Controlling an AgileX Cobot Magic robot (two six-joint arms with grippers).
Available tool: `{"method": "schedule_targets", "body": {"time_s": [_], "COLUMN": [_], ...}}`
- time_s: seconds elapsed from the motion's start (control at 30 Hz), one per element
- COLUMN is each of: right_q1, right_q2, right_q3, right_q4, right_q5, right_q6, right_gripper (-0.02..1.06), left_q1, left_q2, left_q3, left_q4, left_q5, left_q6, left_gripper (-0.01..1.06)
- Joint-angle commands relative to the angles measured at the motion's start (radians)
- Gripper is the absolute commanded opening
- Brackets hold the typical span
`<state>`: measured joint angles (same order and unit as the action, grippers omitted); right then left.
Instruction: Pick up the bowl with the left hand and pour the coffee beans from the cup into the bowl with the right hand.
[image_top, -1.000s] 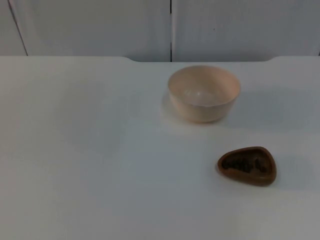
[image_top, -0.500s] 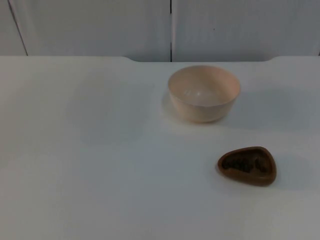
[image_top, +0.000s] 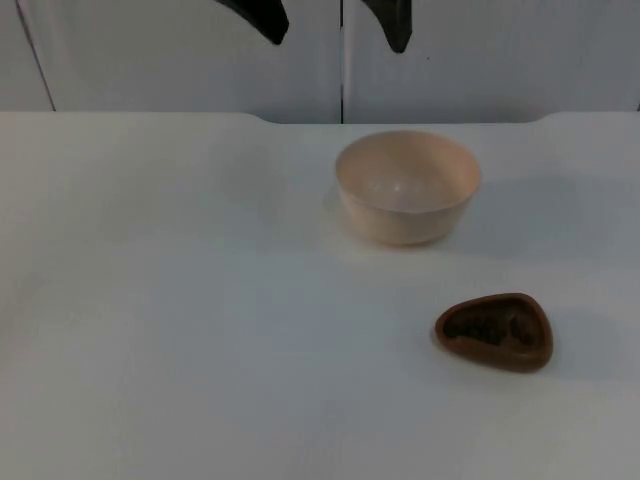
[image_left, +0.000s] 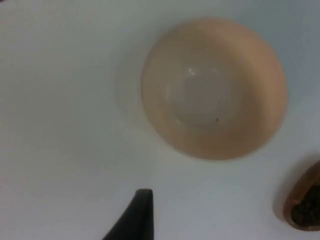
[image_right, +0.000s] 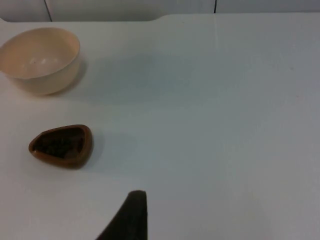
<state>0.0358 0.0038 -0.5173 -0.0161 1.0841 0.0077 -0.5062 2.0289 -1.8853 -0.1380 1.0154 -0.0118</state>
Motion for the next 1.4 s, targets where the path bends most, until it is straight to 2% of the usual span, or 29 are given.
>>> {"method": "schedule_targets", "body": {"time_s": [0.0, 0.27, 0.5, 1.17, 1.37], "right_q1": [-0.006, -0.006, -0.006, -0.006, -0.006], "right_q2": [-0.004, -0.004, -0.004, -0.004, -0.004], "right_q3": [0.003, 0.003, 0.003, 0.003, 0.003], "right_q4": [-0.004, -0.004, -0.004, -0.004, -0.004], "right_q5": [-0.006, -0.006, -0.006, -0.006, -0.006], "right_q6": [-0.001, -0.001, -0.001, -0.001, -0.001], "right_gripper": [1.05, 1.05, 1.05, 1.05, 1.05], "left_q1": [-0.005, -0.005, -0.005, -0.005, -0.005], "left_q2": [0.075, 0.116, 0.116, 0.116, 0.116], "left_q3": [-0.057, -0.053, -0.053, -0.053, -0.053], "left_q4": [0.03, -0.001, -0.035, -0.091, -0.091], "left_q5": [0.065, 0.108, 0.078, 0.071, 0.042], "left_q6": [-0.046, -0.046, 0.042, 0.074, 0.079], "left_gripper": [1.05, 1.05, 1.05, 1.05, 1.05]}}
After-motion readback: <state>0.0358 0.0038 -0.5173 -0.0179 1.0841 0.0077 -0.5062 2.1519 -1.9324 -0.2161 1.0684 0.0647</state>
